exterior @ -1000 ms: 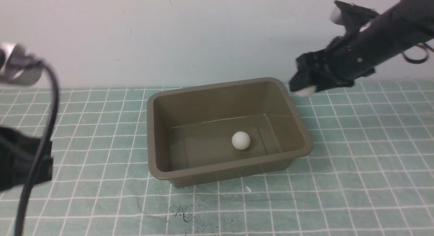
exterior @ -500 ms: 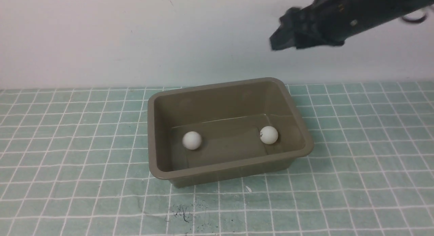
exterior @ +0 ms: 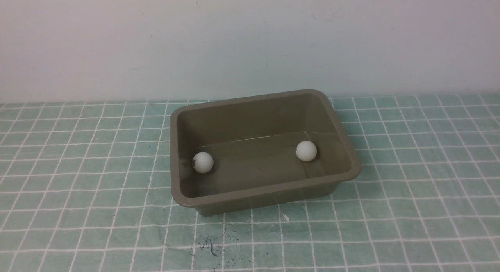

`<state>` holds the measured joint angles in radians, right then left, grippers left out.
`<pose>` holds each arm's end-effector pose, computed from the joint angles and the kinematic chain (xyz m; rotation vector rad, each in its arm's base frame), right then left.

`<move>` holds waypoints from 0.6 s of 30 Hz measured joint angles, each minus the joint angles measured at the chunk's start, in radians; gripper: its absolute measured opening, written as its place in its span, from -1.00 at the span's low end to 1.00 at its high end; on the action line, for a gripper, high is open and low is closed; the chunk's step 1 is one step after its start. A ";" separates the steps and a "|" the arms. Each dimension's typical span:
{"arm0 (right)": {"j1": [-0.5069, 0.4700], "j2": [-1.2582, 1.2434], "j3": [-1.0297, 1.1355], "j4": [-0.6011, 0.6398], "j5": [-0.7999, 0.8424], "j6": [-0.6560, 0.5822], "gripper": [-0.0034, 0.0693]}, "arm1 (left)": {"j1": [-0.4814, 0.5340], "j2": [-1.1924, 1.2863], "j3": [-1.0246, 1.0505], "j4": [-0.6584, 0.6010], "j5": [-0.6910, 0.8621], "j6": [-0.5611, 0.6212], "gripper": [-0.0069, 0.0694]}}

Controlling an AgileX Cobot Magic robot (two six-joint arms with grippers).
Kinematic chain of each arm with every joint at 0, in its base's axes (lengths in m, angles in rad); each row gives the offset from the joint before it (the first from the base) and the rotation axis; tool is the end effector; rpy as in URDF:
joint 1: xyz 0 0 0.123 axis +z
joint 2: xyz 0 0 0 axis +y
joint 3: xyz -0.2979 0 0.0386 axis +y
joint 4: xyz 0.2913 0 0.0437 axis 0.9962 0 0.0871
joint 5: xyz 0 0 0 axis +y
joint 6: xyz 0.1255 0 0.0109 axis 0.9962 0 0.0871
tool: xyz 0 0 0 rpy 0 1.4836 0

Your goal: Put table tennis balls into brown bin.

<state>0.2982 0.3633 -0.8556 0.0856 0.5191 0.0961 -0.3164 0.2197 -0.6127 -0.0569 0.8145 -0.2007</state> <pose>0.0911 0.0336 0.4489 -0.1314 1.5168 0.4075 0.0829 -0.0326 0.3363 0.1021 1.9231 -0.4146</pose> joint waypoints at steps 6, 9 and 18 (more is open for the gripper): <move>0.000 -0.357 0.336 -0.119 -0.125 0.116 -0.94 | 0.000 0.000 0.066 0.003 -0.065 0.001 -0.83; 0.000 -0.379 0.400 -0.183 -0.159 0.201 -0.94 | 0.000 0.001 0.091 0.006 -0.097 0.002 -0.83; 0.000 -0.379 0.414 -0.266 -0.181 0.253 -0.93 | 0.000 -0.063 0.116 0.023 -0.116 0.002 -0.83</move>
<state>0.2982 -0.0159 -0.4416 -0.1807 0.3382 0.3493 -0.3164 0.1565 -0.4970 -0.0343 0.6986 -0.1985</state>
